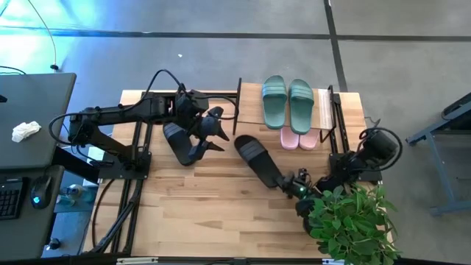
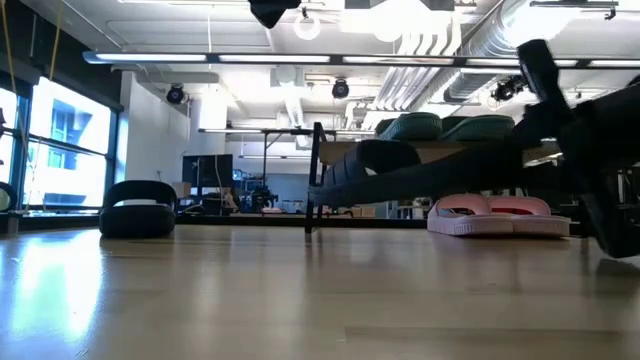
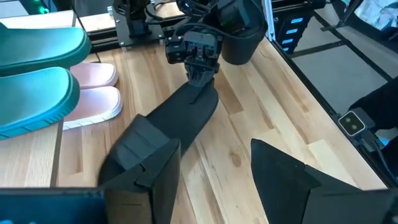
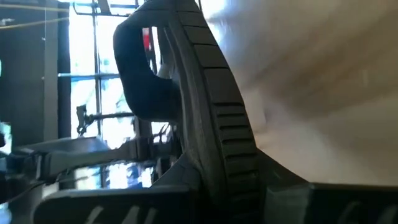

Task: Pick and place slides into the shelf
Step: Put the bottom black slides under the shelf

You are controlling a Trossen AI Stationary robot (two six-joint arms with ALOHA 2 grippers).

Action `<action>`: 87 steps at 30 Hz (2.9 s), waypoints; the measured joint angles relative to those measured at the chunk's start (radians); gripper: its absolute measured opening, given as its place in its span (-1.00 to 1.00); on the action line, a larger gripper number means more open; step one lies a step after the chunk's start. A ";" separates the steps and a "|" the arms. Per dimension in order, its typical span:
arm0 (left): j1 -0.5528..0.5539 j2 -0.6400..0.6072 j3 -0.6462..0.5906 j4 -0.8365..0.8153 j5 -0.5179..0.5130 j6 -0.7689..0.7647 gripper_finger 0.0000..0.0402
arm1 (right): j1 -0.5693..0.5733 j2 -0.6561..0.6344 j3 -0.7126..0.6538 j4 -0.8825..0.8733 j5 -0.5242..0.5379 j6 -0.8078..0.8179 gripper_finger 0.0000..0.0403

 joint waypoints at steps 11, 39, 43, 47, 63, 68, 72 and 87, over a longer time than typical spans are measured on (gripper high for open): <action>0.000 0.001 0.000 0.000 0.010 0.001 -0.12 | -0.127 0.000 0.087 -0.160 0.062 -0.009 -0.82; -0.212 0.165 -0.156 0.091 -0.575 0.222 -0.12 | -0.306 0.000 0.166 -0.238 -0.120 0.008 -0.82; -0.279 0.253 -0.156 0.190 -0.697 0.265 -0.12 | -0.307 0.000 0.166 -0.194 -0.132 0.016 -0.82; -0.341 0.353 -0.156 0.329 -0.733 0.311 -0.12 | -0.307 0.000 0.166 -0.166 -0.142 0.018 -0.82; -0.418 0.531 -0.155 0.614 -1.023 0.416 -0.12 | -0.307 0.000 0.166 -0.127 -0.150 0.016 -0.82; -0.419 0.555 -0.154 0.644 -0.991 0.421 -0.12 | -0.306 0.000 0.165 -0.114 -0.150 0.016 -0.82; -0.420 0.580 -0.156 0.662 -1.044 0.426 -0.12 | -0.307 0.001 0.165 -0.113 -0.158 0.016 -0.82; -0.421 0.609 -0.155 0.780 -1.153 0.429 -0.12 | -0.307 0.002 0.164 -0.084 -0.152 0.018 -0.83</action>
